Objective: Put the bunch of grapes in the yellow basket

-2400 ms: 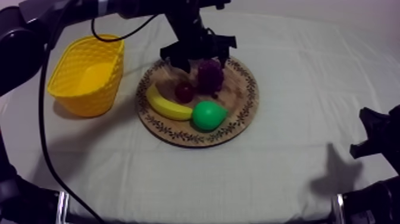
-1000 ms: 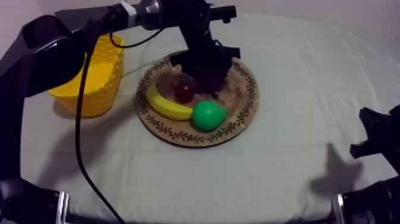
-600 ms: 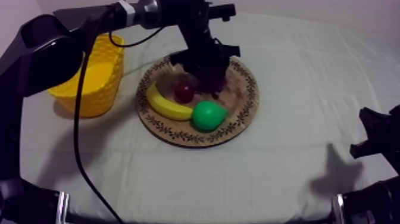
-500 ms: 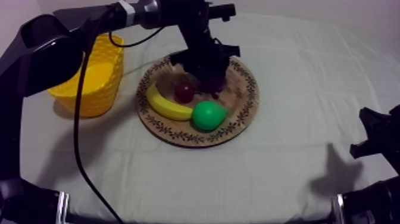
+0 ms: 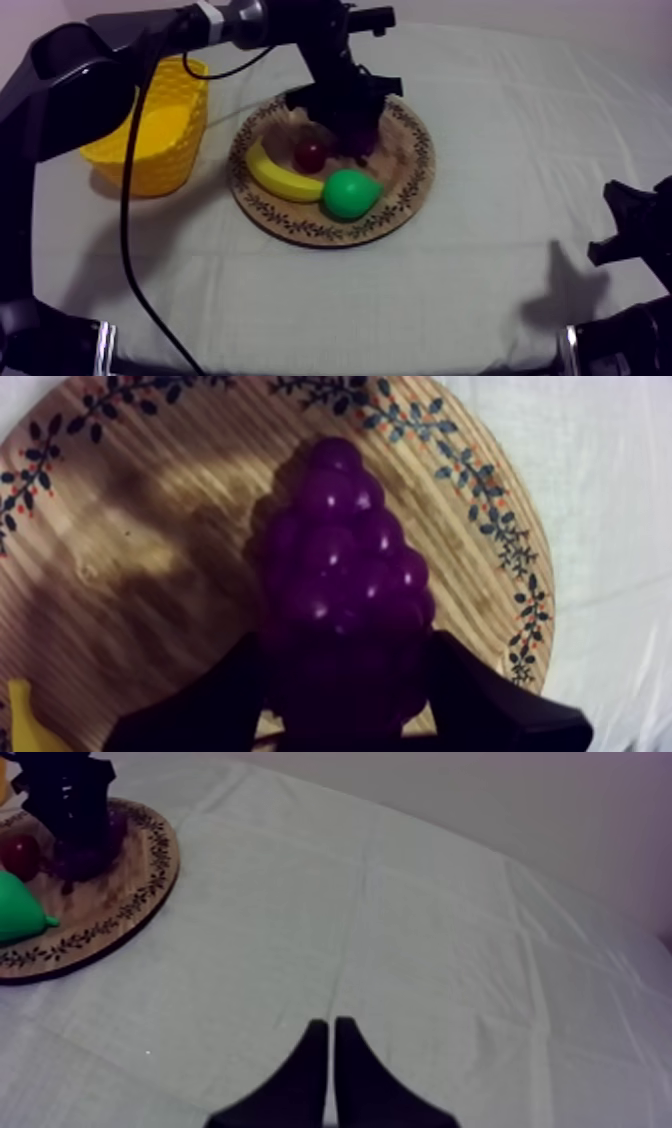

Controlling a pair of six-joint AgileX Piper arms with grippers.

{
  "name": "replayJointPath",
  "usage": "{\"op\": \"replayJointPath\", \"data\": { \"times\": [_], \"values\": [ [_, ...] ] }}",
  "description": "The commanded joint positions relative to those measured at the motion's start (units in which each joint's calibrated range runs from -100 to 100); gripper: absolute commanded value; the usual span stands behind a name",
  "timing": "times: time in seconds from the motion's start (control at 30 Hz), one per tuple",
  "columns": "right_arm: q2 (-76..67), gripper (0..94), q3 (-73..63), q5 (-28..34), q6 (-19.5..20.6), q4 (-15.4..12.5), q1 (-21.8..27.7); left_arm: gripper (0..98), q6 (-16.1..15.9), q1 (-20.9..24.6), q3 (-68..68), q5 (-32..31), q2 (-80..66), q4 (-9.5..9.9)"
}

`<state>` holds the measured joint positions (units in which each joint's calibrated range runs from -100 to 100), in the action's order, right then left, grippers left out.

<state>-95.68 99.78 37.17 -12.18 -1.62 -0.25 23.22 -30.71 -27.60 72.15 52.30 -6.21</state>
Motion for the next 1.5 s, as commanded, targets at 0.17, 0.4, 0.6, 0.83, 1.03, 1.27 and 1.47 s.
{"op": "replayJointPath", "data": {
  "times": [0.17, 0.4, 0.6, 0.83, 1.03, 1.27, 1.47],
  "values": [
    [0.0, 0.5, 0.0, 0.0, 0.0, 0.0, 0.0, 45.4, -0.4, 0.1, 4.9, -2.7, -4.1, 0.08],
    [0.0, 0.5, 0.0, 0.0, 0.0, 0.0, 0.0, 44.8, -1.1, 0.0, 8.6, -4.6, -8.9, 0.46],
    [0.0, 0.5, 0.0, 0.0, 0.0, 0.0, 0.0, 44.7, -1.3, -0.4, 10.6, -4.8, -12.6, 0.88],
    [0.0, 0.5, 0.0, 0.0, 0.0, 0.0, 0.0, 44.8, -1.7, -0.5, 13.9, -4.9, -18.8, 1.17],
    [0.0, 0.5, 0.0, 0.0, 0.0, 0.0, 0.0, 44.6, -2.8, -0.3, 17.6, -5.1, -26.2, 1.28],
    [0.0, 0.5, 0.0, 0.0, 0.0, 0.0, 0.0, 44.4, -6.3, 0.5, 23.6, -5.8, -35.4, 1.26],
    [0.0, 0.5, 0.0, 0.0, 0.0, 0.0, 0.0, 44.5, -10.1, 1.7, 31.9, -7.5, -44.2, 1.13]
  ]
}}
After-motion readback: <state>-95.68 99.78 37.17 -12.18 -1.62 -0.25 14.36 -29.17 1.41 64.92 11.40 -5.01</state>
